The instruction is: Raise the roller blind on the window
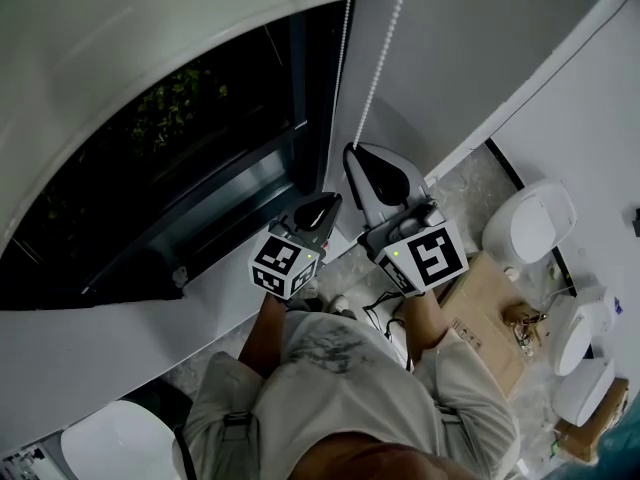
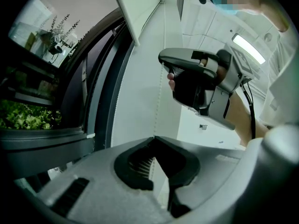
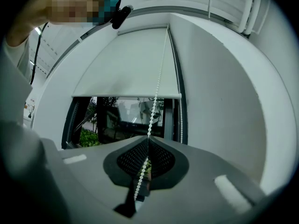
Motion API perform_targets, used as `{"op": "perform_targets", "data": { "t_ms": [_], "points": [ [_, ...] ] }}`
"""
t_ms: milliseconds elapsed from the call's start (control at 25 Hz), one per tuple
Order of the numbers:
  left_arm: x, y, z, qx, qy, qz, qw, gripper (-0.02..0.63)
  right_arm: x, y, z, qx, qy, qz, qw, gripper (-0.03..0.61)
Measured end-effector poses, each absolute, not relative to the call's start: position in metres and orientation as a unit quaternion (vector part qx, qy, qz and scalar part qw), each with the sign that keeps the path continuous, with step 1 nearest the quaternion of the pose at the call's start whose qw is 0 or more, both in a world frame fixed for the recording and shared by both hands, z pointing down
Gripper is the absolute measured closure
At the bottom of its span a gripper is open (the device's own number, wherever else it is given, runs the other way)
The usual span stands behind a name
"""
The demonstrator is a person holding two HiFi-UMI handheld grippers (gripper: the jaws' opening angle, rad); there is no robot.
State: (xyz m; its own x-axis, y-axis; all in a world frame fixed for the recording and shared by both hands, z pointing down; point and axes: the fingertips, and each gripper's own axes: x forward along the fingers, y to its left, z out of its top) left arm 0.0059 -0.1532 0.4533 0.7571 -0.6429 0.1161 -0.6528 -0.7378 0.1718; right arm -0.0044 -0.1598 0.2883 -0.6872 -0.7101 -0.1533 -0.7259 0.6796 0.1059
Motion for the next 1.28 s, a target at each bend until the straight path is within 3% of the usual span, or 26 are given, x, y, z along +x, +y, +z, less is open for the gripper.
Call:
{"op": "perform_targets", "data": {
  "t_ms": [1280],
  "points": [
    [0.006,-0.155,0.539,0.921,-0.345,0.085,0.156,0.601,-0.004,-0.156,0.372,-0.407,0.913,0.011,0.0,0.568]
  ]
}}
